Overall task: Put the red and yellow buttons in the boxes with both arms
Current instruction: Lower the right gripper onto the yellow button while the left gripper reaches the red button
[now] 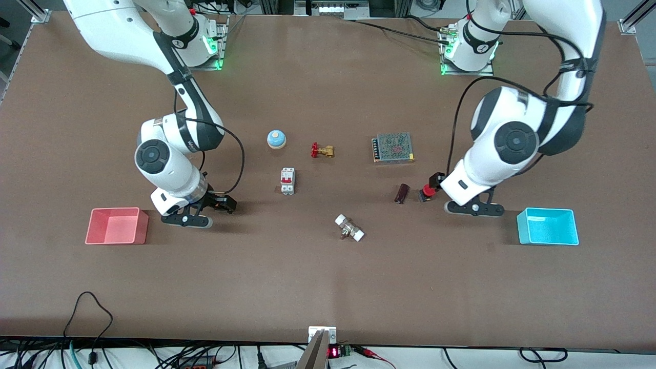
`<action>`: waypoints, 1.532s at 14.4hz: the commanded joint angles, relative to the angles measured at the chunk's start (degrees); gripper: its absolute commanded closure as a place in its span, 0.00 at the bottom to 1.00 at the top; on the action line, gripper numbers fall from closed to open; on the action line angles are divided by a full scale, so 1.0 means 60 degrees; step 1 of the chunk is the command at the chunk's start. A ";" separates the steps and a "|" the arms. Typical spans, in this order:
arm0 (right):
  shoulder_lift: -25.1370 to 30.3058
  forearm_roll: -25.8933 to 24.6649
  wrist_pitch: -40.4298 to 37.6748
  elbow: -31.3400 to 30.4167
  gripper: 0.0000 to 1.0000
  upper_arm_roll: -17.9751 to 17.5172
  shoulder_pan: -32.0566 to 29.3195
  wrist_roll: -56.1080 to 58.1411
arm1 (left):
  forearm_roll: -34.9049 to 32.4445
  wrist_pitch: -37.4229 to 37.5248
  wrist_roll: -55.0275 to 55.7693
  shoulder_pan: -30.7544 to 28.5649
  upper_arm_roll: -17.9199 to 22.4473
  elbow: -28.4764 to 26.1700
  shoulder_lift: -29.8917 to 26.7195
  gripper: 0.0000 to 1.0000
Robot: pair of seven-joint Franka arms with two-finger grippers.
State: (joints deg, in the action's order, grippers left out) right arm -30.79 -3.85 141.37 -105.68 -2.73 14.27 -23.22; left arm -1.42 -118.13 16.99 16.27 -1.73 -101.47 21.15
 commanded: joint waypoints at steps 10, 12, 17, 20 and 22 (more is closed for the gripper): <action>-0.0230 -0.0560 0.0272 -0.0272 0.00 0.0000 0.0039 -0.0012 | 0.0178 -0.6251 0.2660 0.0482 0.0054 -0.3640 0.0618 0.00; -0.0244 -0.0560 0.0272 -0.0346 0.00 0.0000 0.0039 0.0119 | 0.0178 -0.6342 0.2691 0.0467 0.0054 -0.3597 0.0911 0.01; -0.0230 -0.0560 0.0257 -0.0433 0.03 0.0000 0.0039 0.0135 | 0.0178 -0.6371 0.2705 0.0423 0.0054 -0.3480 0.1118 0.22; -0.0230 -0.0560 0.0257 -0.0448 0.19 0.0000 0.0039 0.0135 | 0.0178 -0.6356 0.2954 0.0496 0.0054 -0.3348 0.1147 0.40; -0.0230 -0.0560 0.0243 -0.0448 0.33 0.0000 0.0039 0.0236 | 0.0178 -0.6371 0.2954 0.0540 0.0054 -0.3304 0.1220 0.56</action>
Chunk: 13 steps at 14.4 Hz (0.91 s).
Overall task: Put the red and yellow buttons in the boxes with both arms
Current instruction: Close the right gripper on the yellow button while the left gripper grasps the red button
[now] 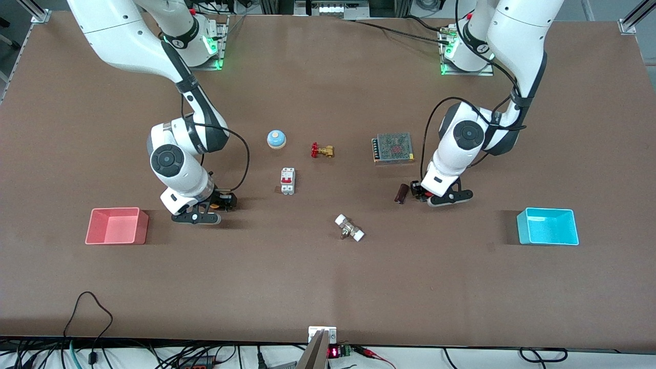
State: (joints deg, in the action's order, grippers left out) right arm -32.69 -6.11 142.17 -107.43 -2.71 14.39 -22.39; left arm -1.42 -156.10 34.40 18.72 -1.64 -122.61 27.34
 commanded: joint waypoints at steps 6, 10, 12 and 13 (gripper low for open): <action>0.0088 -0.0183 0.0108 -0.0157 0.69 -0.0003 0.0005 0.0246 | 0.0149 -0.0028 -0.0136 0.0117 0.0040 0.0264 0.0102 0.80; 0.0233 -0.0154 0.0065 -0.0055 0.71 -0.0003 -0.0097 0.0507 | 0.0119 0.1358 -0.0619 -0.0102 0.0142 0.0452 -0.1083 0.80; 0.0642 -0.0124 -0.0211 -0.0040 0.73 -0.0003 -0.0287 0.0699 | 0.0090 0.2675 -0.1320 -0.0700 0.0142 0.1051 -0.1421 0.80; 0.0891 -0.0110 -0.0577 0.0047 0.73 -0.0003 -0.0346 0.0714 | 0.0075 0.3523 -0.1876 -0.1023 0.0142 0.1533 -0.1480 0.80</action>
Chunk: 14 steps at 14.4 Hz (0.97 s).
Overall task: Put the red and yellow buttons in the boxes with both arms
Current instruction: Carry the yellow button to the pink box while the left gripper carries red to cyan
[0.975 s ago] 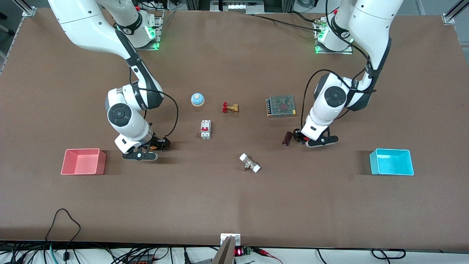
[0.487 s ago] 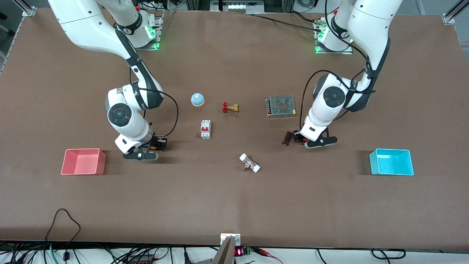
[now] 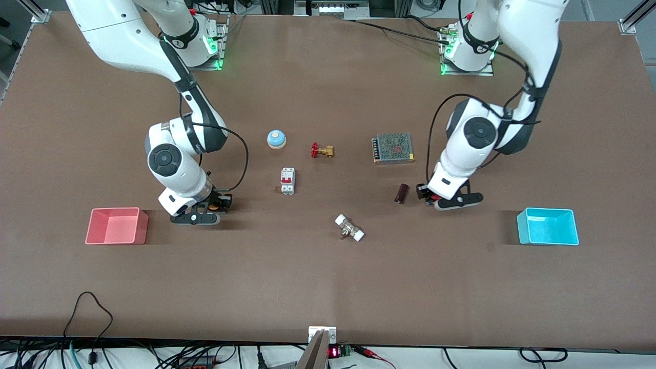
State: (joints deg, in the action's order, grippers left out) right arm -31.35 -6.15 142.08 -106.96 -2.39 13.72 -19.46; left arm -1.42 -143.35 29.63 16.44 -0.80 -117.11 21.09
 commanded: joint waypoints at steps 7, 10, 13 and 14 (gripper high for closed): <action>0.0992 0.0846 -0.3066 0.2046 0.73 0.0046 -0.1888 0.2812 | -0.0071 0.3912 -0.5607 -0.3541 0.0002 0.3225 0.0320 0.80; 0.0758 0.1523 -0.3245 0.2445 0.73 0.0076 -0.2695 0.4221 | 0.0045 0.3897 -0.6869 -0.4436 0.0002 0.4659 0.1739 0.80; 0.0174 0.1509 -0.3143 0.3043 0.72 0.0235 -0.3062 0.4735 | 0.0017 0.3358 -0.7340 -0.4672 0.0002 0.4840 0.2490 0.80; 0.0012 0.1509 -0.3114 0.3104 0.72 0.0353 -0.3078 0.4940 | -0.0056 0.3138 -0.7369 -0.4745 0.0002 0.4854 0.2680 0.80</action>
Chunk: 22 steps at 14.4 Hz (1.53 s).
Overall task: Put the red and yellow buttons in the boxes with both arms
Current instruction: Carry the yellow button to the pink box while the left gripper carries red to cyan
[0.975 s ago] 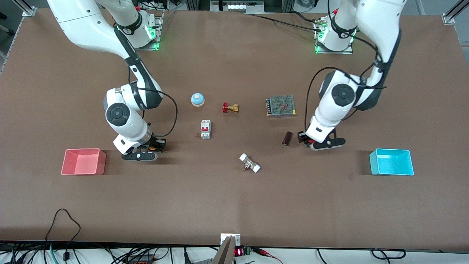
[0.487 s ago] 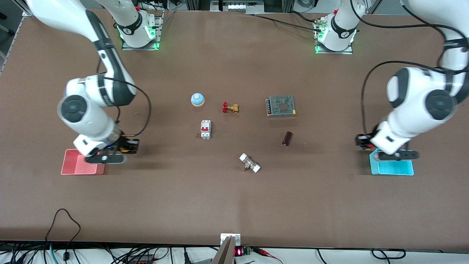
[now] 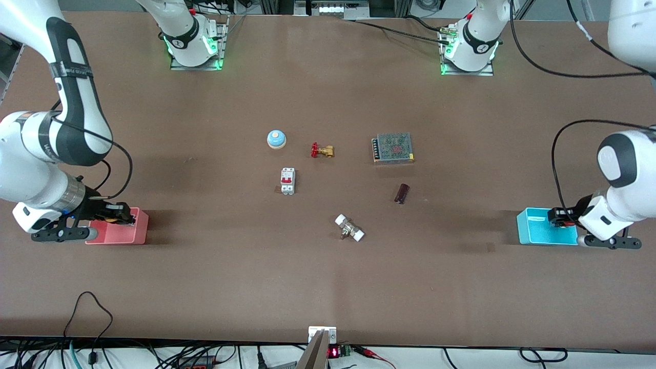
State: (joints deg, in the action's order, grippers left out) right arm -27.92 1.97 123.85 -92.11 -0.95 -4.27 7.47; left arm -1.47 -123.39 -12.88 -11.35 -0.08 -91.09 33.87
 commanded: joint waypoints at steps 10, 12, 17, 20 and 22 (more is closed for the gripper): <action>-0.1924 0.0066 0.2137 0.0557 0.69 0.0479 -0.0475 0.1729 | 0.0099 -0.0922 -0.0285 -0.0407 -0.0163 0.0037 0.1371 0.80; -0.2056 0.0066 0.2152 0.0557 0.69 0.0494 -0.0461 0.1729 | 0.0084 -0.1114 -0.0300 -0.0452 -0.0177 0.0006 0.1386 0.77; -0.2232 0.0081 0.2547 0.0323 0.69 0.0494 -0.0475 0.1715 | 0.0113 -0.0896 -0.0241 -0.0481 -0.0207 0.0020 0.1240 0.00; -0.2291 0.0096 0.2562 0.0308 0.63 0.0494 -0.0446 0.1598 | 0.0113 -0.0092 -0.0227 -0.0467 -0.0221 0.0137 0.0758 0.00; -0.2305 0.0110 0.2562 0.0308 0.56 0.0494 -0.0446 0.1583 | 0.0113 0.0625 -0.0169 -0.0408 -0.0236 0.0196 0.0202 0.00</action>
State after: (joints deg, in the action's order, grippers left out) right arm -41.81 1.97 138.53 -90.09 2.06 -6.96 16.56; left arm -1.46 -124.46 -13.22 -13.35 -0.70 -89.46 39.82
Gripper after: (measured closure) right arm 0.590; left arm 0.000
